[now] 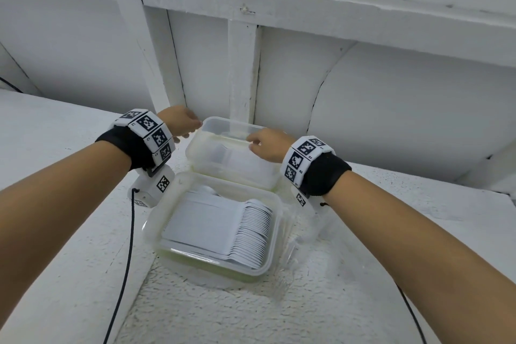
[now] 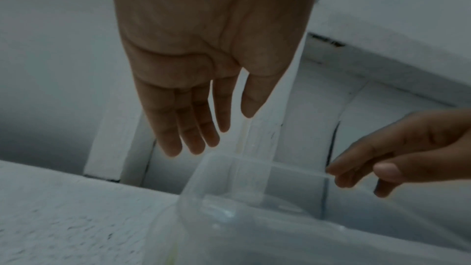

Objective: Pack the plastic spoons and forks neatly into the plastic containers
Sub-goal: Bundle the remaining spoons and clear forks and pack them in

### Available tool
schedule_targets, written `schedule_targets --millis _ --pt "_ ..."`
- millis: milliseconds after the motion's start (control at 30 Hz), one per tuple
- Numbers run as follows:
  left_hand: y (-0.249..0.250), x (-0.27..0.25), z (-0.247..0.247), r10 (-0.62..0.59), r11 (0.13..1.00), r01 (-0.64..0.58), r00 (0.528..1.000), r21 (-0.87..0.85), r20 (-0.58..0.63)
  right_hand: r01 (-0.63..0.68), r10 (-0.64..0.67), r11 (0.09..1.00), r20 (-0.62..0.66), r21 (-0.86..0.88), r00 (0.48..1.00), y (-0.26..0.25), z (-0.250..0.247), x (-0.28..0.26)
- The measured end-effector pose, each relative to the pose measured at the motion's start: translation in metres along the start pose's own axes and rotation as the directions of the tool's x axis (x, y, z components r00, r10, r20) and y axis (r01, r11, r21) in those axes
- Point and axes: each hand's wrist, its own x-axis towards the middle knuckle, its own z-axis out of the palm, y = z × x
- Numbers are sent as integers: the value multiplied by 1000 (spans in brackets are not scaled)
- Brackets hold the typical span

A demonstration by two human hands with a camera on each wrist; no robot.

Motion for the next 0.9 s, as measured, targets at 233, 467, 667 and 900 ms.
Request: schedule_targets --millis 233,467,667,900 --pt "41 -76 6 340 940 -333 926 72 -162 55 -51 998 -115 33 992 12 -22 -120" --pt "77 -163 67 569 818 -575 814 -27 -116 -62 63 998 -82 9 995 44 12 -232" --pt "95 -199 150 638 739 -661 749 134 177 -182 182 982 2 50 983 58 58 -285" --pt "109 -190 225 361 831 -428 901 354 240 -240 242 962 5 126 970 62 87 -310"
